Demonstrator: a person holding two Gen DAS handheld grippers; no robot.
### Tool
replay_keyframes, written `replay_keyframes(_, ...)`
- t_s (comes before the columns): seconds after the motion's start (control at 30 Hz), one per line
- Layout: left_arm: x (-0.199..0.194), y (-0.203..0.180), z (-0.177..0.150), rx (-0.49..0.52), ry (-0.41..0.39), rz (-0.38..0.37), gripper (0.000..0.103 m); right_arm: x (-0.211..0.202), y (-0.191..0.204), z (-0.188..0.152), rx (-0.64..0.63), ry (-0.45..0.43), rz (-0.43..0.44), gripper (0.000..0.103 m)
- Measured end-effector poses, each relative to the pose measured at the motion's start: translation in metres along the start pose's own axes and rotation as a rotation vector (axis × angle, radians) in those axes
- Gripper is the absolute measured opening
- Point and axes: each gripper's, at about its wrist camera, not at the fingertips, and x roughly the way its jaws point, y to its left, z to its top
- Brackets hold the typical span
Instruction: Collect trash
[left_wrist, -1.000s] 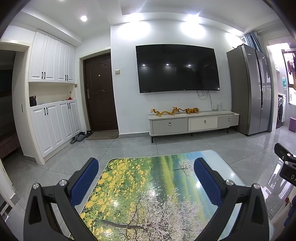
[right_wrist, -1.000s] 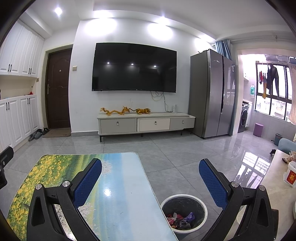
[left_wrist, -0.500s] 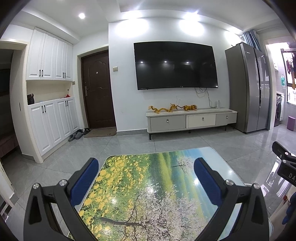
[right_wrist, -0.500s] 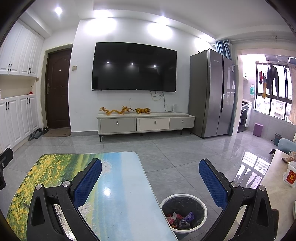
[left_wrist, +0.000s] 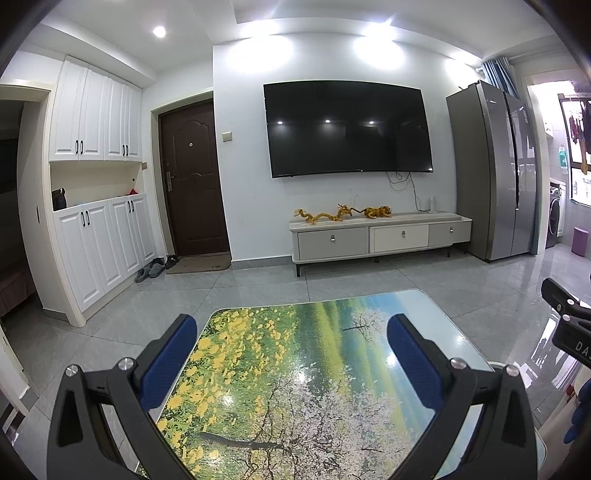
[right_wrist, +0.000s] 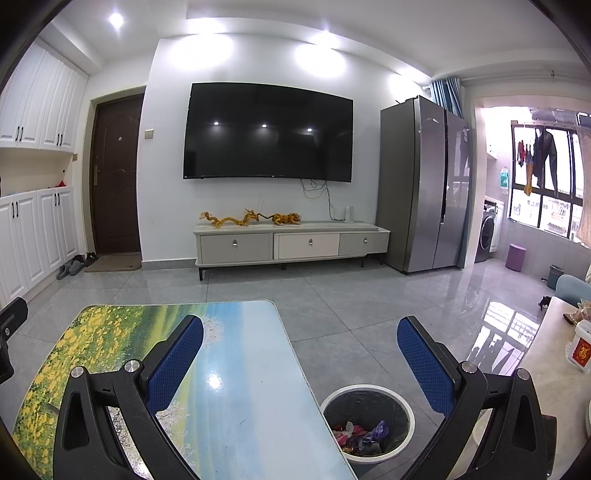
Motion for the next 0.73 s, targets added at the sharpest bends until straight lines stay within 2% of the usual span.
replay_keyframes(0.43,-0.0045,-0.0011,-0.0033,0.008,-0.014,0.004,0.103,0.0003,-0.0005,-0.0003,0.000,0.002,-0.002,0.103)
replay_keyframes(0.73,-0.0039,-0.0012,-0.0016,0.006,-0.002,-0.022,0.103,0.0008,-0.0010,-0.0017,-0.002,0.002,-0.005,0.103)
